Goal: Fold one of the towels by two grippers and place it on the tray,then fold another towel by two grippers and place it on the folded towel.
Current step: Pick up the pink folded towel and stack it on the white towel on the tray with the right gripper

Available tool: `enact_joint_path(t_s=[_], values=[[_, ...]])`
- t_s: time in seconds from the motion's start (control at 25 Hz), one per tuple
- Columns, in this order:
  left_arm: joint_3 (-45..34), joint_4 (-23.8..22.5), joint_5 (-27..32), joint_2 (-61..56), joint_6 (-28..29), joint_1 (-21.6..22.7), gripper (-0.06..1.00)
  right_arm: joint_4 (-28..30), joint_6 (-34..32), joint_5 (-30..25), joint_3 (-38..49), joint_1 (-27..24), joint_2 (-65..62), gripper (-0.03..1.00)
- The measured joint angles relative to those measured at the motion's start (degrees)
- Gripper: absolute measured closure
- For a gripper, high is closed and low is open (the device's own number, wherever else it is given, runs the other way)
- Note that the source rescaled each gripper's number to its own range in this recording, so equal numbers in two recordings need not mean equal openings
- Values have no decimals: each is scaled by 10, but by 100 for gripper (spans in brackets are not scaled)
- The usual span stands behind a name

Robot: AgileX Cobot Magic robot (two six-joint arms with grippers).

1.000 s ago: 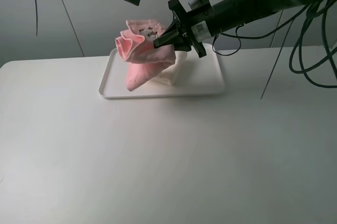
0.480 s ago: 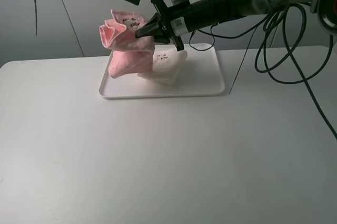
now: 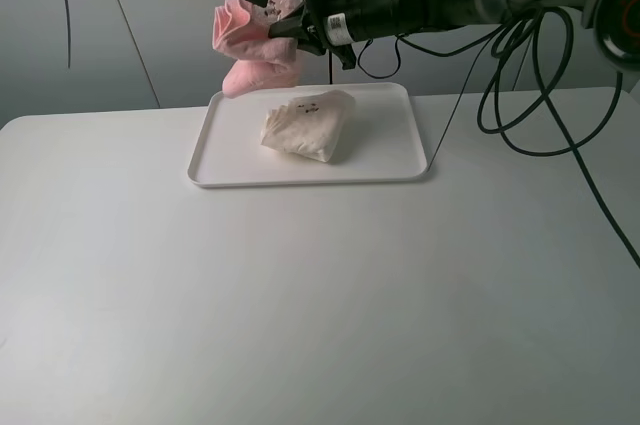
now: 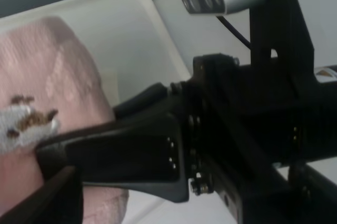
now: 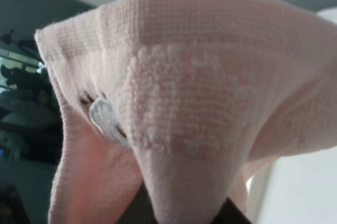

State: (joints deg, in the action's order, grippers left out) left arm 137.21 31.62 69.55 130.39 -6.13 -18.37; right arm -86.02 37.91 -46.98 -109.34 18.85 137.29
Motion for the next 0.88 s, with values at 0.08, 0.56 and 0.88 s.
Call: enact_joint_path(t_s=[0.08,0.56,0.88], values=[[0,0,1,0,0,0,-4,-4,8,5,0,0,0,86],[0,-1,2,0,-3,0,-4,212,-107,16,0,0,5,86],[0,-1,2,0,-3,0,-4,363,-261,15,0,0,5,86]])
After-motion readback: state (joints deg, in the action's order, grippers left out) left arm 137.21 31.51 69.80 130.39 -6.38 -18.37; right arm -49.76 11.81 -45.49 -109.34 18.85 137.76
